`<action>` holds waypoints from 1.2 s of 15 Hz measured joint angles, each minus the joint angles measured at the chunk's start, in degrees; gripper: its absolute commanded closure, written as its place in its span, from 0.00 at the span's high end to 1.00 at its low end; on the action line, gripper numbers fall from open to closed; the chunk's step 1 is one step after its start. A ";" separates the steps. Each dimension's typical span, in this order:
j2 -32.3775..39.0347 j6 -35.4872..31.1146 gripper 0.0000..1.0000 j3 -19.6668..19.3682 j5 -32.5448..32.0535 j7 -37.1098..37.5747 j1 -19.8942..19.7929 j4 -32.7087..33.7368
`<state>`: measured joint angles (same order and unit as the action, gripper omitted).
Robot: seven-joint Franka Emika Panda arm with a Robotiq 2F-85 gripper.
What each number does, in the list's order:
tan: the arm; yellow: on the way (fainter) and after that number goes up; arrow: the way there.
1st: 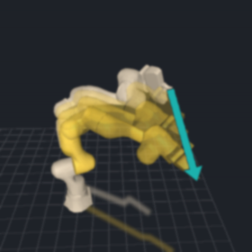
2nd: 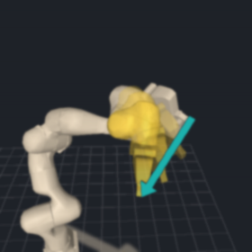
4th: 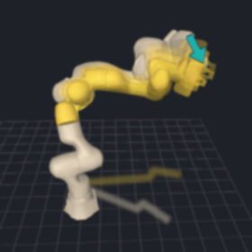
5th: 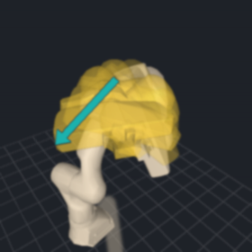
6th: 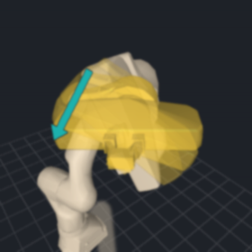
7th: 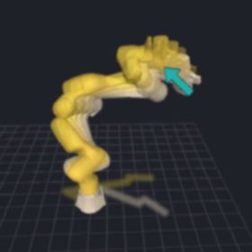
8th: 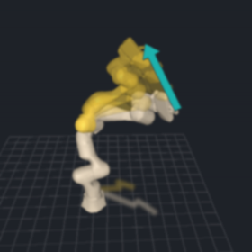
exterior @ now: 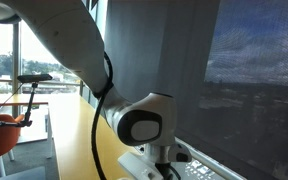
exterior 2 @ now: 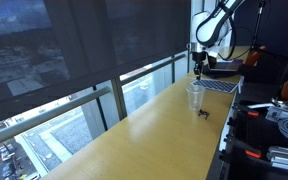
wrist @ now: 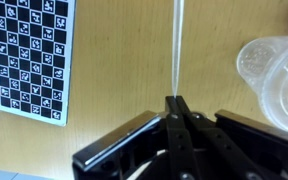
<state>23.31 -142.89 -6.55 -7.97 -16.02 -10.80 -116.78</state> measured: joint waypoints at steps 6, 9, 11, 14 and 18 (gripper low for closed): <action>-8.35 13.05 0.00 0.35 -1.89 0.47 3.15 -5.46; -13.57 19.90 0.00 0.44 -4.19 1.22 4.74 -7.00; -17.47 24.27 0.00 0.97 -4.17 1.06 5.51 -8.52; -21.58 29.72 0.00 2.11 -2.57 -0.15 6.04 -10.71; -21.26 32.94 0.00 1.84 2.33 -3.05 5.63 -11.20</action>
<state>2.05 -109.95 -4.71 -5.64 -19.07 -5.17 -127.98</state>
